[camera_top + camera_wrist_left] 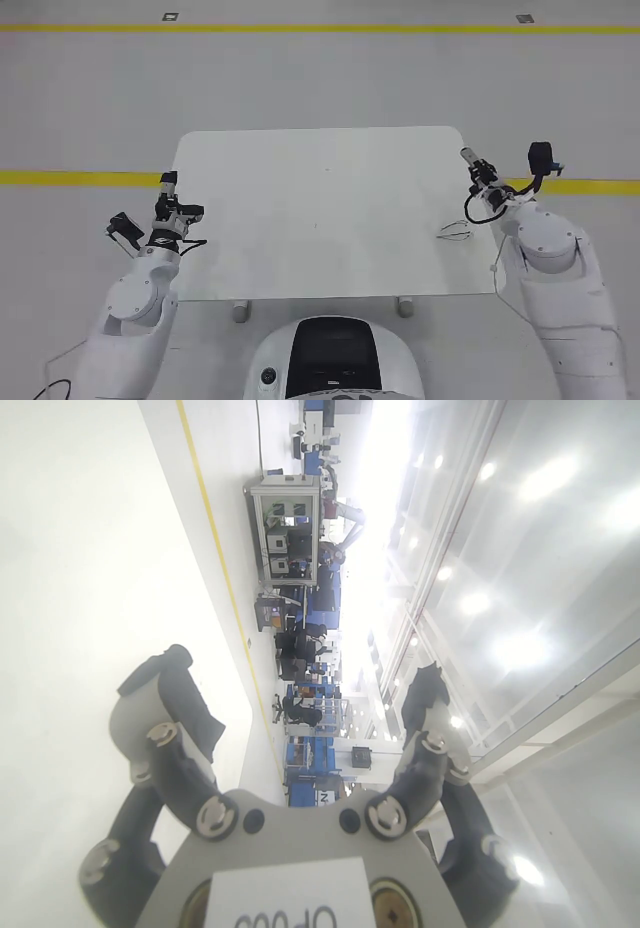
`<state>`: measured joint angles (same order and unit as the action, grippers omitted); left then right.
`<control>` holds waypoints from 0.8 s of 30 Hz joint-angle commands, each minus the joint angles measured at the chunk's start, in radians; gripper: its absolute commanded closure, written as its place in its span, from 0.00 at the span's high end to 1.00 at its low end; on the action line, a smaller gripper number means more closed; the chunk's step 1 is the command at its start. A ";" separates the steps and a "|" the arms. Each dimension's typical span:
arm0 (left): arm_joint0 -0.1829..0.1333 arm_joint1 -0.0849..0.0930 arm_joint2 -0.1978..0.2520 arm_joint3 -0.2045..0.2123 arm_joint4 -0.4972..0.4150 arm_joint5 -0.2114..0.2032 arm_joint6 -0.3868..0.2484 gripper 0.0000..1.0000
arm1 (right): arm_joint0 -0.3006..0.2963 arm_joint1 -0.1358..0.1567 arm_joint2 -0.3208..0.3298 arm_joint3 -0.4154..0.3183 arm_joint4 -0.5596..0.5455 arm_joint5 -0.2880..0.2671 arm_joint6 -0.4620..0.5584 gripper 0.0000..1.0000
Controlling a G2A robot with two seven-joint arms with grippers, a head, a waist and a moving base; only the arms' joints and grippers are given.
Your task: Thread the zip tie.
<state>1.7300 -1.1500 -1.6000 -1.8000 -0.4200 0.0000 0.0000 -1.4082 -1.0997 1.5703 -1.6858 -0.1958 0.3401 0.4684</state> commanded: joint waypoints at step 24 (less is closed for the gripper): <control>0.000 0.000 0.000 0.000 0.000 0.000 0.000 1.00 | 0.187 -0.018 0.005 0.198 -0.319 0.000 0.522 1.00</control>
<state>1.7300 -1.1500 -1.6000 -1.8000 -0.4200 0.0000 0.0000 -1.2291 -1.1192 1.5709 -1.4816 -0.4817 0.3400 0.9605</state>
